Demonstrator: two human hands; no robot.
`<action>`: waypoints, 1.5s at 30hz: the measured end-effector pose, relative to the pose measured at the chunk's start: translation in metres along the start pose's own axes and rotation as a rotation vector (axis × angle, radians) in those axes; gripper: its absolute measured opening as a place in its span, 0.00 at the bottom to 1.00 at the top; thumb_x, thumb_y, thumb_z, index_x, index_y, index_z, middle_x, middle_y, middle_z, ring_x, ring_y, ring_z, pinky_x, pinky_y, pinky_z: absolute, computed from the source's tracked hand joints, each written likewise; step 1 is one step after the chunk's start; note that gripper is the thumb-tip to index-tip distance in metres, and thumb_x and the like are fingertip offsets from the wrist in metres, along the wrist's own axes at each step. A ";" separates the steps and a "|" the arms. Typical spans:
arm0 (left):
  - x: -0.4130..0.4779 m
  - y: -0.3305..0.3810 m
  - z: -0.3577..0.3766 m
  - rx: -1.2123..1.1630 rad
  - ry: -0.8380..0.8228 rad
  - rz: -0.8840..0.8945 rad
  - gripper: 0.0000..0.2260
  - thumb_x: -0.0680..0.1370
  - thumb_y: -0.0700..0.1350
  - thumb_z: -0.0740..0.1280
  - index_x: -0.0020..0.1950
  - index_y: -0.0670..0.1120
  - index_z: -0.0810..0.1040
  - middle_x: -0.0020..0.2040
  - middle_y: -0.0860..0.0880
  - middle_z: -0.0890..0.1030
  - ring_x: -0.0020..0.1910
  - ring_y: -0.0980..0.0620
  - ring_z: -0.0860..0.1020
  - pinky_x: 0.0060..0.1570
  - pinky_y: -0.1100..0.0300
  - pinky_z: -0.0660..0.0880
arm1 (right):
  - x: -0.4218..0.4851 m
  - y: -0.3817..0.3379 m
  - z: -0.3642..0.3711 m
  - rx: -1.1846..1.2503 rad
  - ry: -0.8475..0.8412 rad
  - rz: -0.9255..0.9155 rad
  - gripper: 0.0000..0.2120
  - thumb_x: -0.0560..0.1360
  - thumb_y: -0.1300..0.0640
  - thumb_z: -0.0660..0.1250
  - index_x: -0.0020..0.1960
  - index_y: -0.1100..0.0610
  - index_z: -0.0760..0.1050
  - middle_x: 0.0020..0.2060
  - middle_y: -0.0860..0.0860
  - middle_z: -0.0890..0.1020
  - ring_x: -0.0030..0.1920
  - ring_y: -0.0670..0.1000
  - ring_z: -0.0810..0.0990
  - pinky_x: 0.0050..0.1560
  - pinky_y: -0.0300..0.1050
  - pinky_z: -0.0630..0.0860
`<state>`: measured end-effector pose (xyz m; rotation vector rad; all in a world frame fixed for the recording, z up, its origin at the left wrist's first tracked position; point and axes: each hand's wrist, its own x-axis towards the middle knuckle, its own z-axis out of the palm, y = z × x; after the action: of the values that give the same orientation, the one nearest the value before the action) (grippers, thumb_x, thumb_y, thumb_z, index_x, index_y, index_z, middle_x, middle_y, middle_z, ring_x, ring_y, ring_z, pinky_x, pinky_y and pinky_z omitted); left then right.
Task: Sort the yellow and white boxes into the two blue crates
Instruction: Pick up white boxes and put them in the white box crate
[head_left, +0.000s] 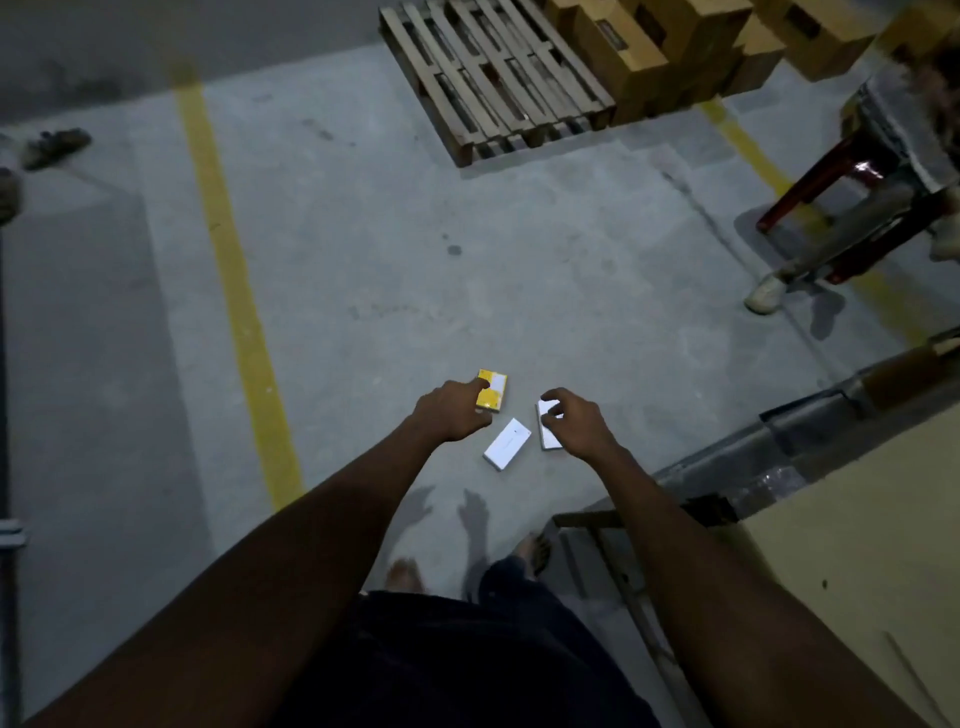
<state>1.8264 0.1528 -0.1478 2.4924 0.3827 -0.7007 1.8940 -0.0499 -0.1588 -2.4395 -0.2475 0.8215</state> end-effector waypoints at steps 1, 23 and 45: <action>0.012 0.003 0.000 -0.015 0.005 -0.023 0.25 0.74 0.54 0.66 0.71 0.53 0.68 0.62 0.43 0.78 0.63 0.42 0.75 0.57 0.50 0.74 | 0.013 0.005 -0.006 0.030 0.016 0.006 0.15 0.74 0.59 0.67 0.60 0.55 0.77 0.49 0.57 0.84 0.55 0.57 0.80 0.54 0.44 0.72; 0.437 -0.078 0.333 0.118 -0.044 -0.138 0.33 0.72 0.58 0.69 0.73 0.51 0.61 0.67 0.43 0.68 0.63 0.38 0.71 0.58 0.44 0.68 | 0.395 0.313 0.222 0.122 0.284 0.412 0.10 0.72 0.60 0.65 0.52 0.58 0.78 0.50 0.59 0.81 0.54 0.61 0.78 0.52 0.46 0.72; 0.568 -0.149 0.589 0.300 0.093 -0.158 0.53 0.66 0.62 0.75 0.80 0.53 0.43 0.71 0.34 0.63 0.61 0.36 0.70 0.47 0.42 0.74 | 0.537 0.480 0.397 -0.333 0.256 0.599 0.49 0.67 0.39 0.74 0.78 0.45 0.47 0.70 0.64 0.63 0.65 0.65 0.66 0.62 0.60 0.66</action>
<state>1.9997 0.0233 -0.9506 2.8085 0.5487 -0.7535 2.0812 -0.0950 -0.9584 -2.9500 0.5067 0.7307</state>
